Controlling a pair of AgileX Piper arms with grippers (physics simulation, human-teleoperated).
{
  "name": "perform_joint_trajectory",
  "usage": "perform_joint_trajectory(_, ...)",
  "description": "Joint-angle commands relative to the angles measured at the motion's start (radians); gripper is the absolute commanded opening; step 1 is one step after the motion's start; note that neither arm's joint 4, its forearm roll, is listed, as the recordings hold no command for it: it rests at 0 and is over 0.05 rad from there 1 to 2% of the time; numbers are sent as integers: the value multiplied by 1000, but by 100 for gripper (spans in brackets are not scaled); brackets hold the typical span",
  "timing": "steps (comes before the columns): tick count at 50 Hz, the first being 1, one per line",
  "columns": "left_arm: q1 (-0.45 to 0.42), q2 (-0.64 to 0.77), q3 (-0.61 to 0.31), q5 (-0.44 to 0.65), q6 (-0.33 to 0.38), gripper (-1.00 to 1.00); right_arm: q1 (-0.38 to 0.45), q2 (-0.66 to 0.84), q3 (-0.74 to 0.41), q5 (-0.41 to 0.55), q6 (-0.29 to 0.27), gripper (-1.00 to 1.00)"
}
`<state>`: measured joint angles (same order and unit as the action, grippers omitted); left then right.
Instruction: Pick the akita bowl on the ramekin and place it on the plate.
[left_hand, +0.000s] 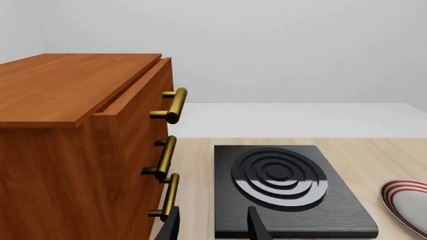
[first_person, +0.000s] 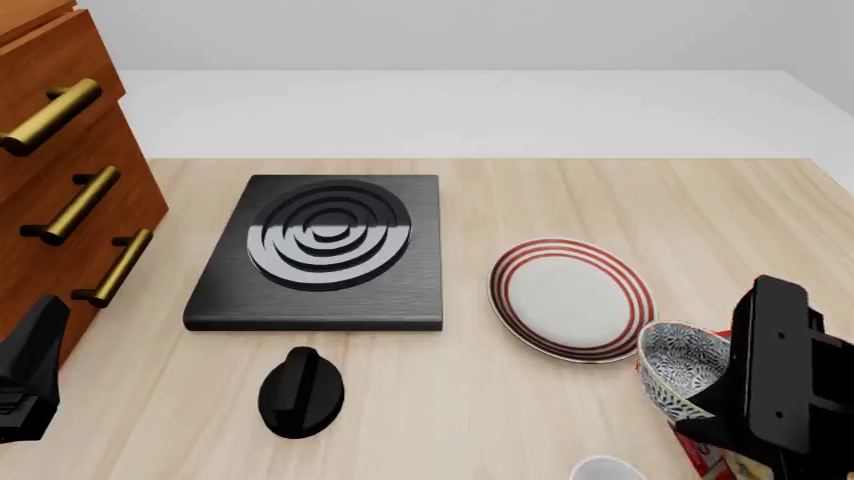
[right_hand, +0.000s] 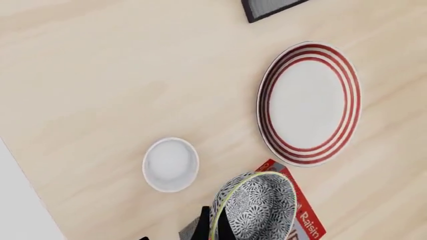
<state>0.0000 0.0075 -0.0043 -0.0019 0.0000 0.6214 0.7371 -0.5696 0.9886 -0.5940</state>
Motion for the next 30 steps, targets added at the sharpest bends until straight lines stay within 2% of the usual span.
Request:
perform_joint_trajectory(1, 0, 0, 0, 0, 0, 100, -44, 68, -46, -62, -40, -100)
perform_joint_trajectory(9, 0, 0, 0, 0, 0, 100, -72, 118, -55, -127, -78, -100)
perform_joint_trajectory(20, 0, 0, 0, 0, 0, 100, -101, 198, -81, -199, -99, -100)
perform_joint_trajectory(22, 0, 0, 0, 0, 0, 100, -129, 196, -82, -209, -128, -100)
perform_joint_trajectory(24, 0, 0, 0, 0, 0, 100, -128, 215, -91, -216, -125, -100)
perform_joint_trajectory(27, 0, 0, 0, 0, 0, 100, -180, 208, -125, -210, -189, -100)
perform_joint_trajectory(30, 0, 0, 0, 0, 0, 100, -178, 244, -165, -211, -186, -100)
